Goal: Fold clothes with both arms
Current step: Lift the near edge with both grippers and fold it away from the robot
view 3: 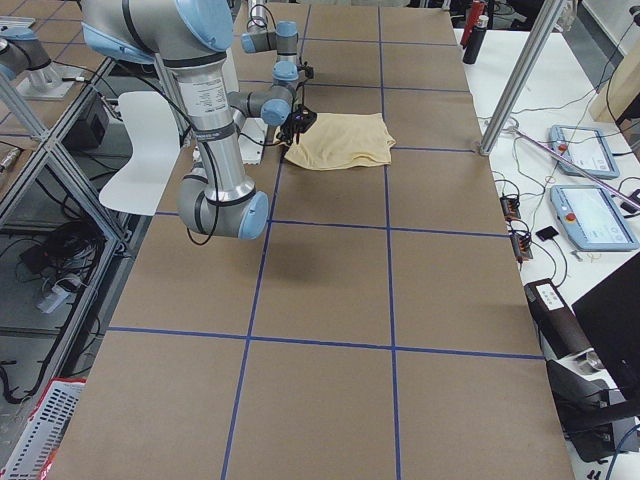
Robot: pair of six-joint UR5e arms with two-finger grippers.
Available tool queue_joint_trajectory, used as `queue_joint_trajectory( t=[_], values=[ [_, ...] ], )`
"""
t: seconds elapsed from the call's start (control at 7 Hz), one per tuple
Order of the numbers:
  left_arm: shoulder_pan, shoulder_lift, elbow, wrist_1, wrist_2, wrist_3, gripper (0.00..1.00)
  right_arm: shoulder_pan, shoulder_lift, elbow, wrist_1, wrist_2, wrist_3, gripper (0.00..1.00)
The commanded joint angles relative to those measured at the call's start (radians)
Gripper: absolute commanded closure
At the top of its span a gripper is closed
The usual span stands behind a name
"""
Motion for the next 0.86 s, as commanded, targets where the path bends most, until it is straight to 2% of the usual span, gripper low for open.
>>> queue_joint_trajectory(
  t=[0.0, 0.43, 0.71],
  values=[
    [-0.054, -0.003, -0.063, 0.062, -0.053, 0.006, 1.00, 0.067, 0.010, 0.000, 0.001, 0.007, -0.001, 1.00],
    [-0.245, -0.023, -0.076, 0.099, -0.165, 0.084, 1.00, 0.231, 0.060, -0.004, 0.009, 0.016, -0.066, 1.00],
    [-0.375, -0.051, -0.056, 0.101, -0.230, 0.166, 1.00, 0.284, 0.117, -0.044, 0.014, 0.005, -0.148, 1.00]
  ],
)
